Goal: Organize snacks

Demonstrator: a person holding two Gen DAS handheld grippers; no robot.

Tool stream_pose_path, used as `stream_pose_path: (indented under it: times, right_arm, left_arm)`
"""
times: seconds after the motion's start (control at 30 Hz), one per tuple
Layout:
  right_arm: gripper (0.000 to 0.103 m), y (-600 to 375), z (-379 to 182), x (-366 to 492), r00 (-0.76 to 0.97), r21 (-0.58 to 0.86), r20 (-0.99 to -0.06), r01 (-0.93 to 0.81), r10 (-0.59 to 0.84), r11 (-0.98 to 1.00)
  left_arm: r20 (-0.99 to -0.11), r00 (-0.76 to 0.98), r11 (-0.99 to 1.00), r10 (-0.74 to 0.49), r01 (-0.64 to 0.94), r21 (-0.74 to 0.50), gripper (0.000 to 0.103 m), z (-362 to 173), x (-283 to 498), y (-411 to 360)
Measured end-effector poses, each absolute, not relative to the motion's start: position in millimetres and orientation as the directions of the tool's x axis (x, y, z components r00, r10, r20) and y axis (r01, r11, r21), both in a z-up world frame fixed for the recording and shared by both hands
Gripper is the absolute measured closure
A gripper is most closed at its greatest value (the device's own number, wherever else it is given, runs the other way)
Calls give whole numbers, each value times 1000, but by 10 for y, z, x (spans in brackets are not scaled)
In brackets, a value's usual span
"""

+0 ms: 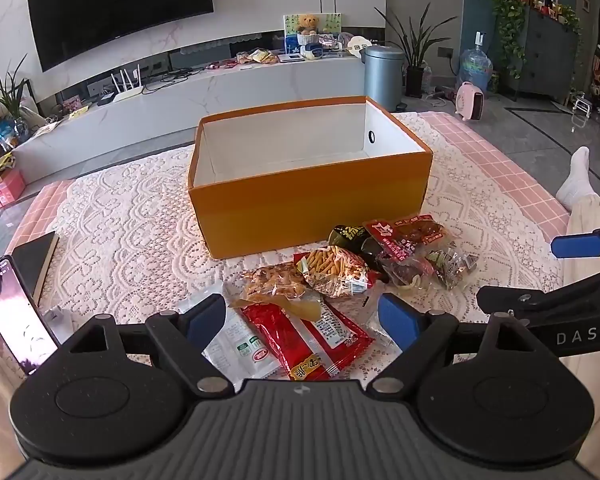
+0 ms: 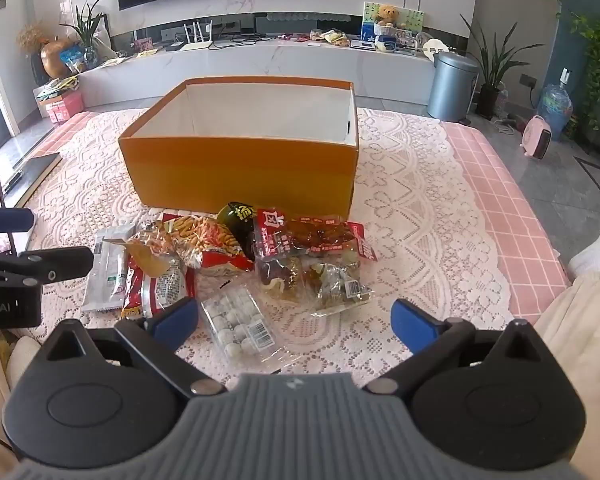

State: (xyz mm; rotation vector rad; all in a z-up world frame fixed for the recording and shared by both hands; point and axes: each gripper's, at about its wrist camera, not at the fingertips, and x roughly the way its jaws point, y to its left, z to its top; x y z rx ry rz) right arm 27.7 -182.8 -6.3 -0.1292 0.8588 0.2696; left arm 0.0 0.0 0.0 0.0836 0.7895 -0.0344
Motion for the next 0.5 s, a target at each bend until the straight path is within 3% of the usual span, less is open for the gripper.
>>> stream_pose_path:
  times: [0.5]
  right_arm:
    - [3, -1828, -64, 275, 622, -4, -762, -285, 182, 959]
  left_arm:
    - [-709, 705, 997, 3, 55, 59, 2, -8, 8, 30]
